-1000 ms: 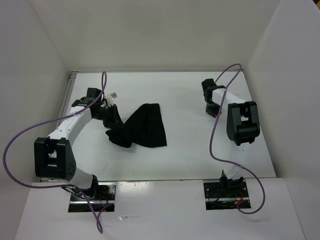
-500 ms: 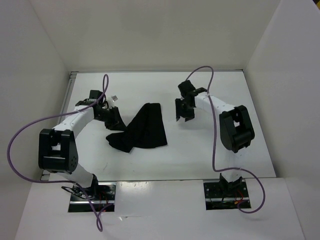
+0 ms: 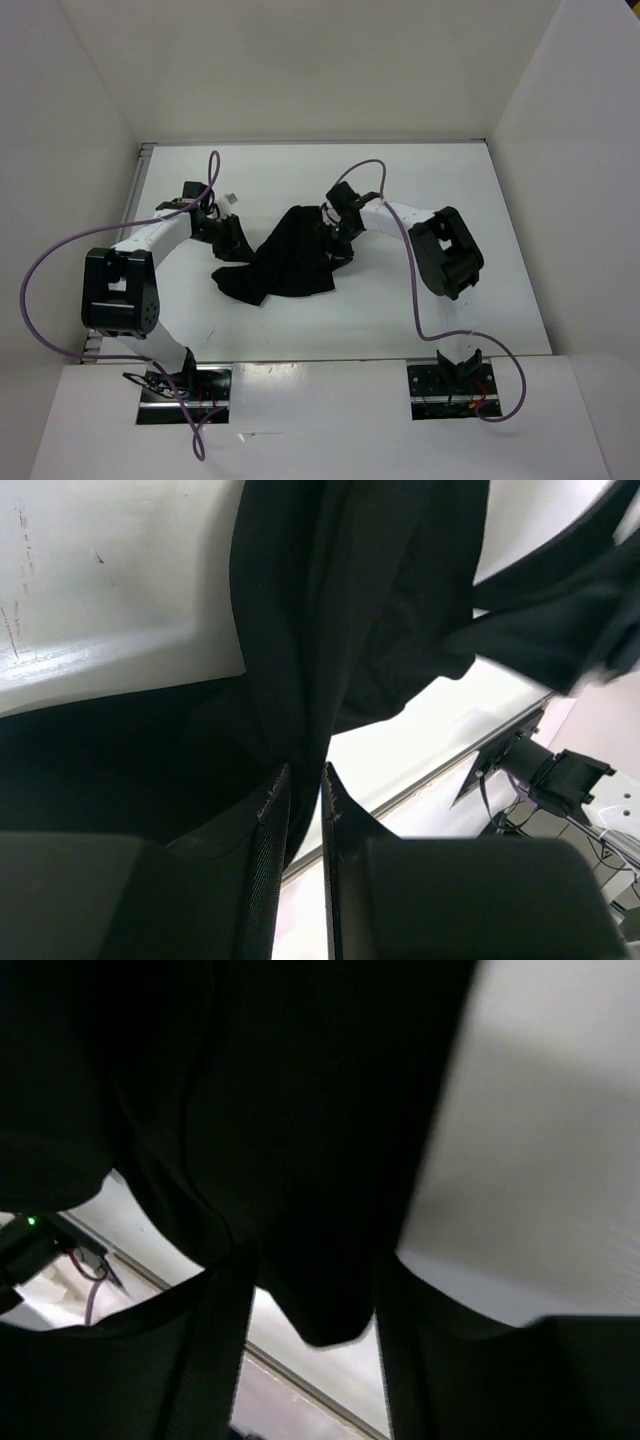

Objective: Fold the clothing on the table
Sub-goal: Move the skirt to the center of the board

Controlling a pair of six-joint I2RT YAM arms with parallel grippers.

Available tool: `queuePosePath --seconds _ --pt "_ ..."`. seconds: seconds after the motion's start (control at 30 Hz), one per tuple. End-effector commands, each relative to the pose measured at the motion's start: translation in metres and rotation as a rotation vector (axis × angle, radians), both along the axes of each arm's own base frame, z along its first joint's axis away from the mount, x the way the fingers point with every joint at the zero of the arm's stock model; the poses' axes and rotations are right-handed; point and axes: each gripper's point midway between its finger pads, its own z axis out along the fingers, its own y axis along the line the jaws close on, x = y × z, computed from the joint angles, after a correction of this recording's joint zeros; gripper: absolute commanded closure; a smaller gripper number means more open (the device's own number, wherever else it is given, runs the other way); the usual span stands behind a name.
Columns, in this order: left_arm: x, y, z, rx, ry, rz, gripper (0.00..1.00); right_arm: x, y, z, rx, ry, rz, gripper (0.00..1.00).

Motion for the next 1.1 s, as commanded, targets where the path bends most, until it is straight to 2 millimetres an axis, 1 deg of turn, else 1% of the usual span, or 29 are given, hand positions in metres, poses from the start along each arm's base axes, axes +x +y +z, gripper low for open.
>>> queuePosePath --seconds 0.0,0.1,0.13,0.17,0.2,0.23,0.27,0.3,0.33,0.37,0.4,0.43,0.47,0.5,0.53,0.57,0.6,0.63,0.7,0.73,0.77,0.8,0.83,0.87,0.9,0.97,1.0,1.03,1.07 --pt "0.004 -0.002 0.001 -0.023 -0.009 -0.006 0.74 -0.027 0.024 -0.012 0.048 0.077 0.102 0.67" --pt "0.006 -0.002 -0.001 -0.023 -0.009 -0.006 0.81 -0.025 0.019 -0.016 0.012 0.065 0.091 0.95" --pt "0.006 -0.002 -0.001 -0.023 -0.009 -0.006 0.84 -0.02 0.015 -0.02 -0.025 0.046 0.07 1.0" --pt "0.003 -0.002 -0.004 -0.023 0.002 -0.006 0.88 -0.009 -0.003 -0.029 -0.114 0.012 0.027 1.0" --pt "-0.001 -0.004 -0.005 -0.037 0.007 -0.019 0.94 0.01 -0.02 -0.023 -0.161 -0.014 -0.035 1.0" --pt "-0.004 -0.005 -0.003 -0.05 0.006 -0.024 0.96 0.023 -0.034 -0.022 -0.21 -0.037 -0.085 1.0" --pt "-0.011 -0.007 -0.005 -0.068 0.018 -0.038 0.98 0.051 -0.052 -0.014 -0.284 -0.116 -0.148 1.0" --pt "-0.017 -0.016 -0.002 -0.116 0.018 -0.077 1.0 0.07 -0.076 -0.008 -0.328 -0.134 -0.225 1.0" --pt "-0.024 -0.022 -0.001 -0.139 0.031 -0.103 1.0 0.096 -0.082 0.009 -0.328 -0.203 -0.273 1.0" --pt "-0.029 -0.025 0.0 -0.165 0.036 -0.117 1.0 0.112 -0.092 0.014 -0.349 -0.236 -0.311 1.0" --pt "-0.043 -0.033 -0.001 -0.223 0.066 -0.16 1.0 0.128 -0.104 0.015 -0.346 -0.242 -0.349 1.0" --pt "-0.052 -0.038 0.0 -0.249 0.095 -0.172 1.0 0.148 -0.101 0.032 -0.318 -0.289 -0.372 1.0" --pt "-0.059 -0.039 -0.001 -0.267 0.116 -0.18 0.98 0.159 -0.097 0.038 -0.3 -0.318 -0.379 1.0" --pt "-0.066 -0.042 -0.001 -0.3 0.138 -0.184 0.9 0.169 -0.1 0.042 -0.293 -0.332 -0.394 1.0" --pt "-0.067 -0.043 0.004 -0.315 0.129 -0.189 0.73 0.182 -0.094 0.054 -0.264 -0.372 -0.392 0.93" --pt "-0.069 -0.044 0.008 -0.326 0.126 -0.197 0.55 0.184 -0.093 0.055 -0.258 -0.381 -0.394 0.78" --pt "-0.059 -0.043 0.02 -0.334 0.075 -0.199 0.51 0.188 -0.086 0.08 -0.198 -0.43 -0.384 0.6" --pt "-0.051 -0.041 0.028 -0.335 0.049 -0.186 0.44 0.186 -0.084 0.091 -0.17 -0.453 -0.383 0.52" --pt "-0.032 -0.035 0.039 -0.285 -0.012 -0.145 0.25 0.181 -0.083 0.115 -0.121 -0.511 -0.389 0.42" --pt "-0.017 -0.023 0.039 -0.199 -0.063 -0.093 0.22 0.174 -0.085 0.113 -0.116 -0.511 -0.397 0.4" --pt "0.003 -0.018 0.048 -0.152 -0.114 -0.05 0.2 0.167 -0.088 0.132 -0.094 -0.534 -0.413 0.4" --pt "0.015 -0.012 0.05 -0.109 -0.141 -0.018 0.19 0.158 -0.091 0.126 -0.105 -0.516 -0.41 0.4" --pt "0.031 -0.007 0.054 -0.071 -0.184 0.026 0.18 0.148 -0.094 0.126 -0.111 -0.492 -0.418 0.4" --pt "0.042 -0.006 0.055 -0.065 -0.203 0.043 0.18 0.142 -0.093 0.122 -0.104 -0.47 -0.418 0.4" --pt "0.057 -0.005 0.057 -0.059 -0.221 0.061 0.18 0.129 -0.093 0.107 -0.123 -0.436 -0.402 0.4" --pt "0.081 -0.008 0.059 -0.037 -0.274 0.08 0.18 0.117 -0.093 0.105 -0.122 -0.418 -0.435 0.4" --pt "0.092 -0.007 0.052 -0.031 -0.266 0.094 0.18 0.108 -0.095 0.096 -0.144 -0.396 -0.443 0.4" --pt "0.1 -0.013 0.052 -0.034 -0.285 0.08 0.2 0.106 -0.101 0.095 -0.164 -0.4 -0.469 0.4" --pt "0.119 -0.014 0.061 -0.043 -0.338 0.103 0.2 0.101 -0.095 0.102 -0.145 -0.413 -0.467 0.4"
